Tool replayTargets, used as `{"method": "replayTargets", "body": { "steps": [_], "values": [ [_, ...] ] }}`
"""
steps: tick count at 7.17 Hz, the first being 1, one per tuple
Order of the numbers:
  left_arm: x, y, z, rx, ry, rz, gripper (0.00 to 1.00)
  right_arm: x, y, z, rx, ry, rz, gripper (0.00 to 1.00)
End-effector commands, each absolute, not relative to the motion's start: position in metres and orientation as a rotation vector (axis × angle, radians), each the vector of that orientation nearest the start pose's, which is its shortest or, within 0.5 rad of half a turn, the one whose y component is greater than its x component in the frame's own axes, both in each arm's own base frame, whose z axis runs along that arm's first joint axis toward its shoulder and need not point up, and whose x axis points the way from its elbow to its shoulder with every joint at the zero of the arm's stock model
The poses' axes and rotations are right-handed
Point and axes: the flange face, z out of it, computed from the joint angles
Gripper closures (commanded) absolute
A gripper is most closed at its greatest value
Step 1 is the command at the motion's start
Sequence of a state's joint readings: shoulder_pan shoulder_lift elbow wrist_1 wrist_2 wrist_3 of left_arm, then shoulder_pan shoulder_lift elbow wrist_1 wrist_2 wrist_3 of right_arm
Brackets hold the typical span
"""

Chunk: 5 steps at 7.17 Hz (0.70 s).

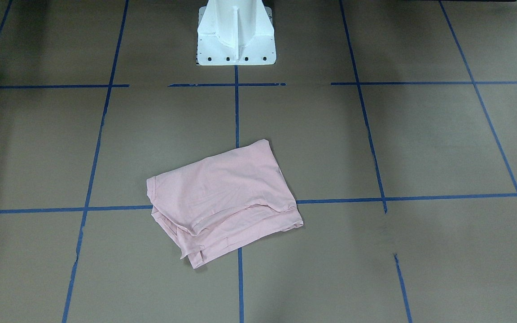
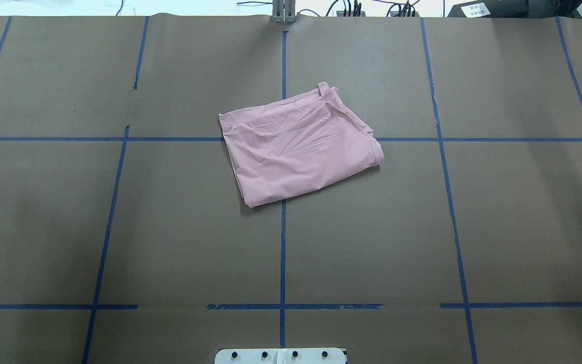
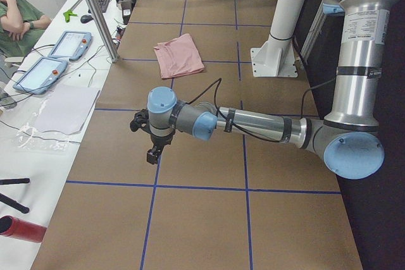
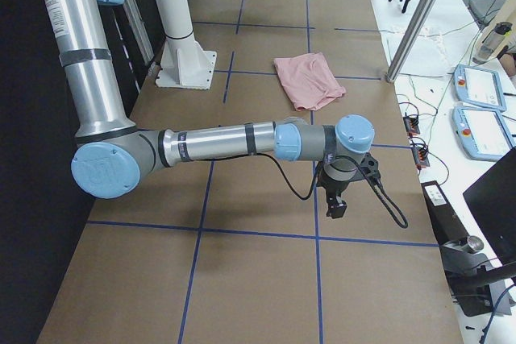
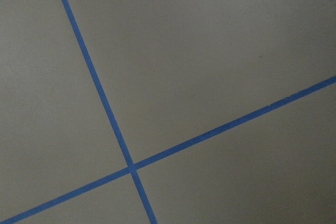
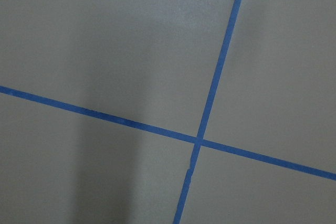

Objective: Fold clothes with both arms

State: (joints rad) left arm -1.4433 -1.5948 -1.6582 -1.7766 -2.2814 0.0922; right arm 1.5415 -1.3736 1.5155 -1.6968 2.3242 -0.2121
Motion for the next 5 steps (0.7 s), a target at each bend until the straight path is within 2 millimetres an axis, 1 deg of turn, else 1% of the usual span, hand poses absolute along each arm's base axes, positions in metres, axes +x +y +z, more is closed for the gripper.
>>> {"method": "replayTargets", "body": {
  "steps": [1,2,3,5],
  "values": [
    [-0.005,-0.510,0.610,0.194,0.706,0.291,0.00,0.048,-0.558,0.613,0.045,-0.767,-0.189,0.00],
    [-0.008,-0.506,0.622,0.193,0.701,0.350,0.00,0.047,-0.559,0.610,0.008,-0.781,-0.078,0.00],
    [-0.010,-0.504,0.637,0.181,0.700,0.378,0.00,0.047,-0.555,0.612,0.030,-0.782,-0.073,0.00],
    [-0.013,-0.502,0.643,0.168,0.702,0.369,0.00,0.046,-0.548,0.622,0.052,-0.782,-0.081,0.00]
  ]
}}
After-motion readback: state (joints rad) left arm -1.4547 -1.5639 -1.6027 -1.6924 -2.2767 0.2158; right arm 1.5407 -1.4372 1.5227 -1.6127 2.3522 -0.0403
